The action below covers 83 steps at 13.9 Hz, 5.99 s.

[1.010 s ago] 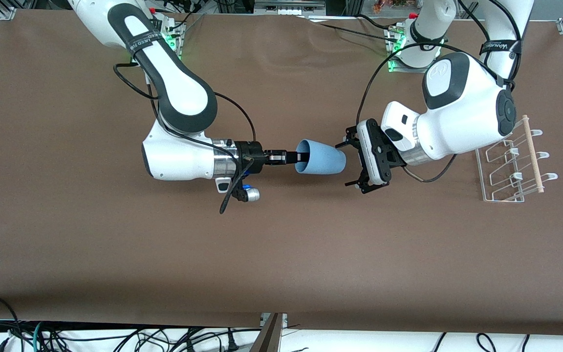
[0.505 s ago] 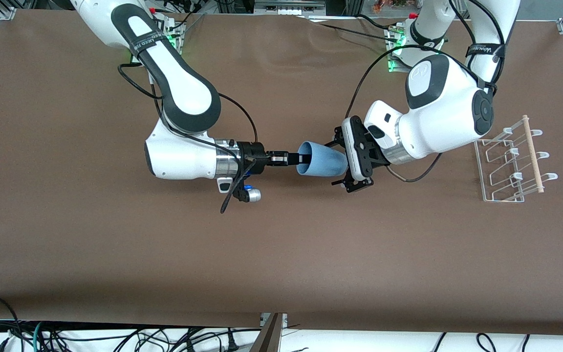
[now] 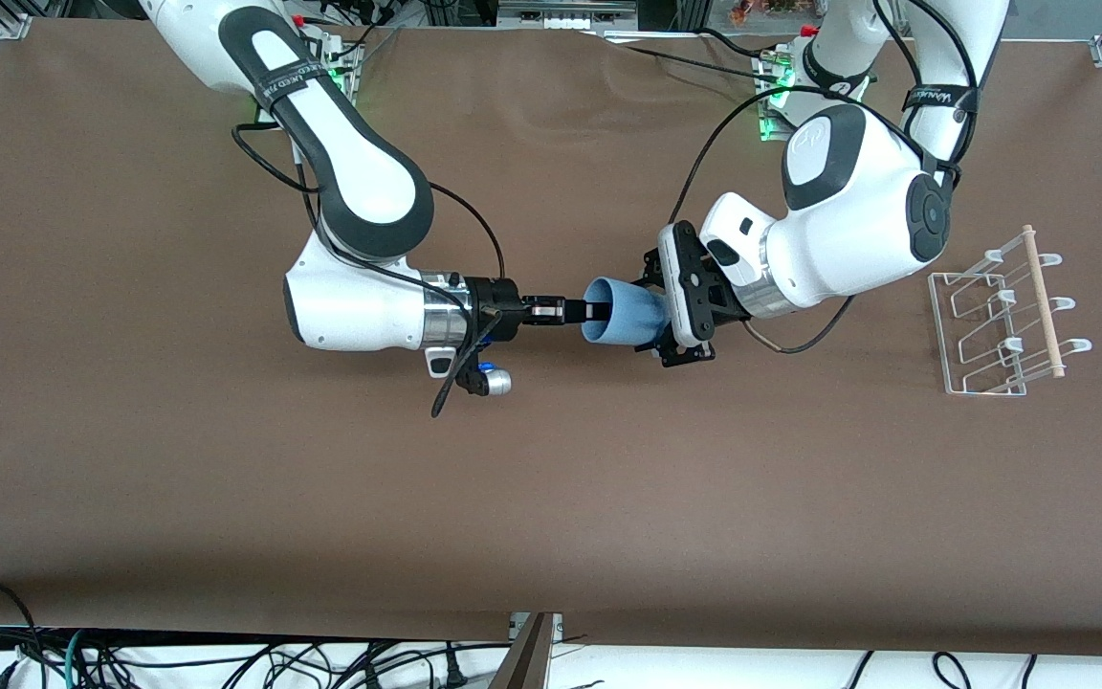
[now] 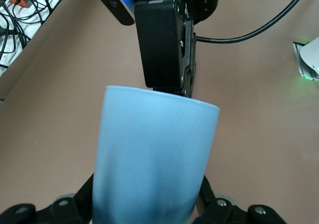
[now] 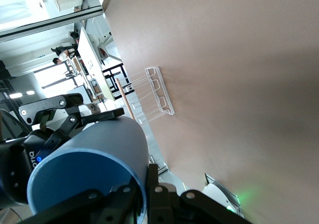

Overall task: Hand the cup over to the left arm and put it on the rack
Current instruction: 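Close the left gripper around the cup body, then open the right gripper and withdraw while the left gripper pulls away, then carry the cup with the left gripper over the rack, then lower the cup onto a rack peg with the left gripper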

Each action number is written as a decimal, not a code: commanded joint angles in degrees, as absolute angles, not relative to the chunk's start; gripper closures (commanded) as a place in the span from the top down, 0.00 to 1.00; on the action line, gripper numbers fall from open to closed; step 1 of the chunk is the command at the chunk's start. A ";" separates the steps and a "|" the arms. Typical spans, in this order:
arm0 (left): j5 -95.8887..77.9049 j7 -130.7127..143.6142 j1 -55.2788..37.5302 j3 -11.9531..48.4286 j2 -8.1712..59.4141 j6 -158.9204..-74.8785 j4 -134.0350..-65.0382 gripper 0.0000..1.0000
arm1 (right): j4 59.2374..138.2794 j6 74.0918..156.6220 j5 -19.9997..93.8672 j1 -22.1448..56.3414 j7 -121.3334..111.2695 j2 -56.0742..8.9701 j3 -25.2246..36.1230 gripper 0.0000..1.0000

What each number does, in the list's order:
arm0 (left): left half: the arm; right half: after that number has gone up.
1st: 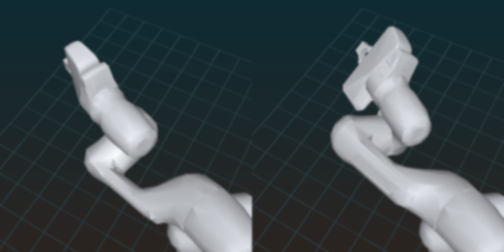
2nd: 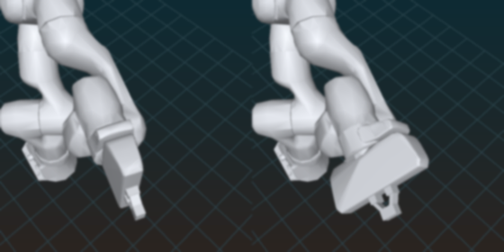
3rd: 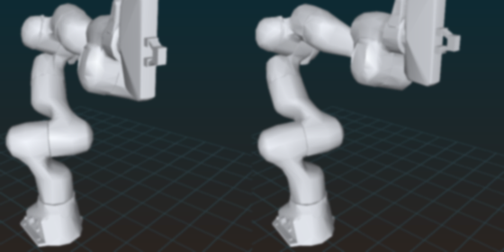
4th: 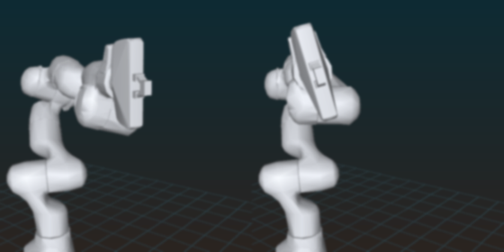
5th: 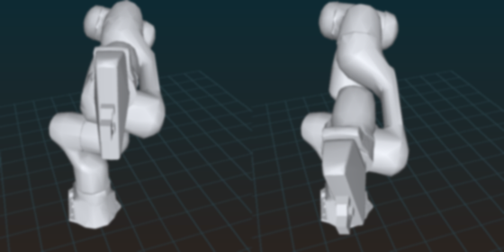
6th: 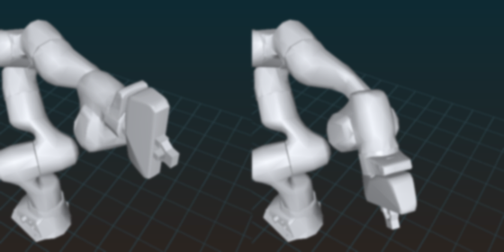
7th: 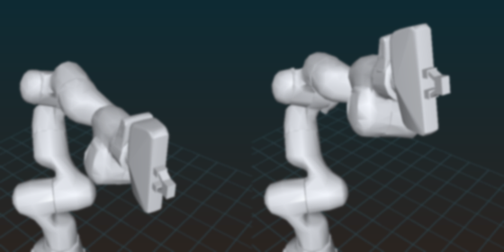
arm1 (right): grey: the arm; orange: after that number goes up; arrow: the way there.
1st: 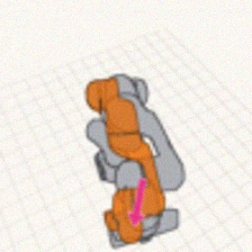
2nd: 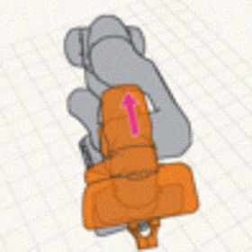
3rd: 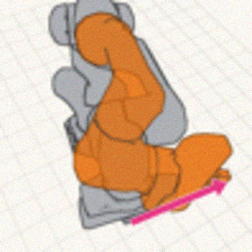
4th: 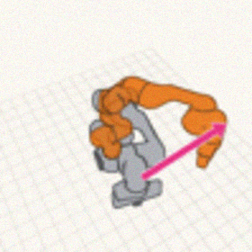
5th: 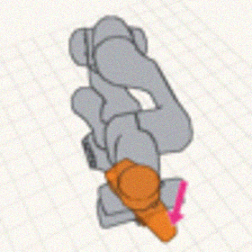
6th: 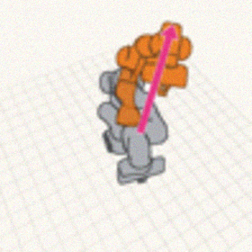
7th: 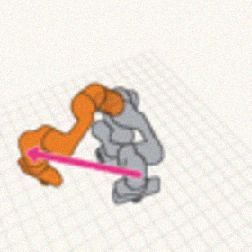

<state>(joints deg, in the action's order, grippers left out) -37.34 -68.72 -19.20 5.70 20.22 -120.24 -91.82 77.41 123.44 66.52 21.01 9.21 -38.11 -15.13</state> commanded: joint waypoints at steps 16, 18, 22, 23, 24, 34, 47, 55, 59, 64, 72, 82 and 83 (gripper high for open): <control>-12.09 -56.02 -14.06 4.48 19.16 -103.37 -90.26 0.02 | 75.85 107.70 45.92 6.26 8.88 -34.01 -14.33 1.00; -2.68 -50.04 -14.76 4.92 19.34 -99.95 -90.26 0.03 | 75.76 104.60 39.06 3.88 8.61 -33.84 -14.06 1.00; 13.49 -46.85 -15.56 5.27 19.95 -89.15 -90.79 0.04 | 75.85 101.34 22.98 2.46 8.53 -31.12 -11.96 1.00; 16.84 -45.98 -15.90 5.27 20.82 -85.38 -90.88 0.07 | 75.94 100.55 19.11 2.37 8.44 -30.68 -11.87 1.00; 17.92 -45.18 -16.26 5.19 21.00 -81.60 -90.88 0.08 | 75.94 99.68 15.77 2.29 8.35 -29.89 -11.00 1.00; 54.55 -29.36 -19.08 5.10 22.43 -66.68 -107.63 0.00 | 78.92 97.56 -3.34 1.50 8.70 -16.19 -4.75 1.00; 72.50 -18.64 -6.77 5.19 8.26 -87.97 -138.51 0.00 | 83.77 92.64 -4.04 0.70 5.98 -9.23 -4.92 1.00; 74.97 -13.80 -6.77 5.10 7.73 -88.68 -143.70 0.00 | 83.41 92.64 -3.96 0.79 5.98 -9.58 -4.92 1.00; 76.80 -13.45 -6.24 5.10 8.96 -90.00 -143.70 0.00 | 83.41 92.64 -3.96 0.88 5.98 -9.58 -4.92 1.00; 78.75 -13.36 -3.87 5.10 10.19 -92.72 -144.05 0.01 | 83.41 92.64 -3.96 0.70 5.71 -9.58 -4.83 1.00; 79.10 -9.76 -2.99 5.10 13.80 -94.83 -144.05 0.05 | 83.41 92.72 -3.96 0.62 5.71 -9.58 -4.83 1.00; 70.02 -10.28 -1.49 5.10 12.22 -95.01 -138.45 1.00 | 83.41 92.72 -3.96 0.62 5.71 -9.58 -4.83 1.00; 64.74 -10.54 -1.49 5.10 12.22 -94.84 -136.34 1.00 | 83.41 92.72 -3.96 0.53 5.71 -9.58 -4.83 1.00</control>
<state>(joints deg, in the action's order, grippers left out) 71.99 -9.50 -2.61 4.65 13.32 -94.53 -140.23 83.35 92.90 -3.58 1.01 6.48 -10.17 -4.61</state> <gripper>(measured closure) 0.000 0.000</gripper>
